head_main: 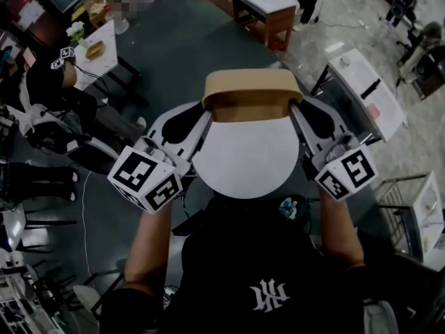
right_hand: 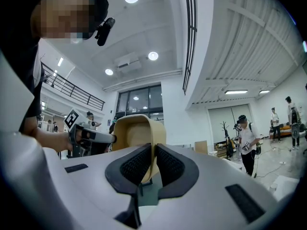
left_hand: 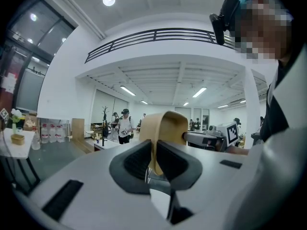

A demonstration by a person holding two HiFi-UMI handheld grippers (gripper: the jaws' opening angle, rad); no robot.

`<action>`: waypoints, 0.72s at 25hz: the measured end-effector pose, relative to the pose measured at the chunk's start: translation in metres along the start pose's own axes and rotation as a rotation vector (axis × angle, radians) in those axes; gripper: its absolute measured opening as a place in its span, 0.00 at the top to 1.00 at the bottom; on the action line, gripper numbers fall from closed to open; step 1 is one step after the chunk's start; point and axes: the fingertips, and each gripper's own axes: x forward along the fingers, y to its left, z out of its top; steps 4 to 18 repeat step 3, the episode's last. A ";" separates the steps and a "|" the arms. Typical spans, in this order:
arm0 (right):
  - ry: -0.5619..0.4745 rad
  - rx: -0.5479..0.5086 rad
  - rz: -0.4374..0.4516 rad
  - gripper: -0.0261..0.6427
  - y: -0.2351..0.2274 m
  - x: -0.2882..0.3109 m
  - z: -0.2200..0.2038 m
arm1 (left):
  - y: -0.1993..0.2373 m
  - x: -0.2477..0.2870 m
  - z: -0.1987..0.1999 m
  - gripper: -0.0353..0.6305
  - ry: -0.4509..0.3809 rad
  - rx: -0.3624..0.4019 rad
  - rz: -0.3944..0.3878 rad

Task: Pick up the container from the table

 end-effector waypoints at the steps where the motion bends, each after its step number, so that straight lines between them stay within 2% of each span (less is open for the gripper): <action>1: 0.000 0.000 0.000 0.87 0.000 0.000 0.000 | 0.000 0.000 0.000 0.89 0.001 0.000 -0.001; 18: 0.001 0.001 0.000 0.87 0.000 -0.001 0.001 | -0.001 0.000 0.000 0.89 0.002 -0.001 -0.002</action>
